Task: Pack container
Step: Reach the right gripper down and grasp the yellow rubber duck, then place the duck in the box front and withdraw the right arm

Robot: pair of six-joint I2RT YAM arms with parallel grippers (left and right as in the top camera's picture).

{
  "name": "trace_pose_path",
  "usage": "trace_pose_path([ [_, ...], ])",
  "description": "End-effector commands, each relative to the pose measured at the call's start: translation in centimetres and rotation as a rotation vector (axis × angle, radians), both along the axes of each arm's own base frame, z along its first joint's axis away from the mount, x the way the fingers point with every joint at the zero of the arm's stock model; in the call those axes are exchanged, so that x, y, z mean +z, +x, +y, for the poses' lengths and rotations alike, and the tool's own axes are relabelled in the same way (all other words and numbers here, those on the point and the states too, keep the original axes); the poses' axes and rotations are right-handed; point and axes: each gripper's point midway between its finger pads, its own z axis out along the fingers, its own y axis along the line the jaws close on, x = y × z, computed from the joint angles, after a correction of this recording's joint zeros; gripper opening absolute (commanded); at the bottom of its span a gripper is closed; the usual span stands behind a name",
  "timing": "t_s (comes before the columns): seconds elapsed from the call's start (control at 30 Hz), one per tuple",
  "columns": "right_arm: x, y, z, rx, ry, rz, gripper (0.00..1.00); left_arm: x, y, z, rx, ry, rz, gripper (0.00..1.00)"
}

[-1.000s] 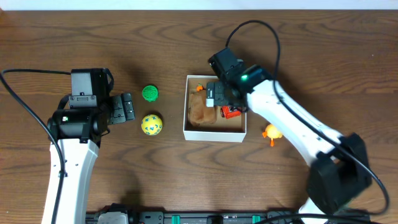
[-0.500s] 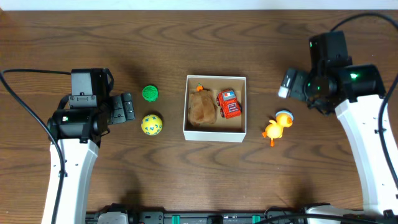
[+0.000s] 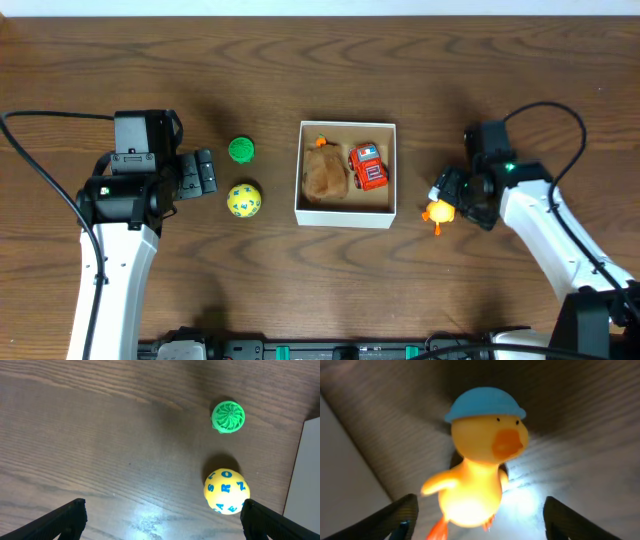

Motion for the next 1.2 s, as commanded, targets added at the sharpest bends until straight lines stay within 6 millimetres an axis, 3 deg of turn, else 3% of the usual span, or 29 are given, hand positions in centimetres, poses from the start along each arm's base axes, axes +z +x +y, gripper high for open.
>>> trace_pose_path([
  [0.0,-0.9,-0.1,0.0,-0.067,0.020,-0.005,0.80,0.7,0.3,0.4,-0.003,0.022,-0.014,0.98],
  [0.27,-3.0,0.2,0.1,-0.102,0.025,0.011,0.78,0.7,0.3,0.4,-0.003,0.022,-0.014,0.98],
  [0.47,-4.8,0.3,0.4,-0.098,0.034,0.049,0.60,0.7,0.3,0.4,-0.003,0.022,-0.014,0.98],
  [0.6,-4.0,1.1,0.6,-0.053,0.031,0.010,0.49,0.7,0.3,0.4,-0.003,0.022,-0.014,0.98],
  [0.73,-0.5,3.0,1.4,0.056,0.038,-0.095,0.33,0.7,0.3,0.4,-0.003,0.022,-0.014,0.98],
  [0.9,7.2,4.6,3.7,0.189,0.039,-0.257,0.14,0.7,0.3,0.4,-0.003,0.022,-0.014,0.98],
  [1.0,11.7,4.5,5.8,0.259,0.058,-0.343,0.12,0.7,0.3,0.4,-0.003,0.022,-0.014,0.98],
  [1.07,14.5,3.9,8.6,0.336,0.099,-0.404,0.12,0.7,0.3,0.4,-0.003,0.022,-0.014,0.98],
  [1.17,15.9,2.9,12.1,0.438,0.126,-0.451,0.15,0.7,0.3,0.4,-0.003,0.022,-0.014,0.98],
])
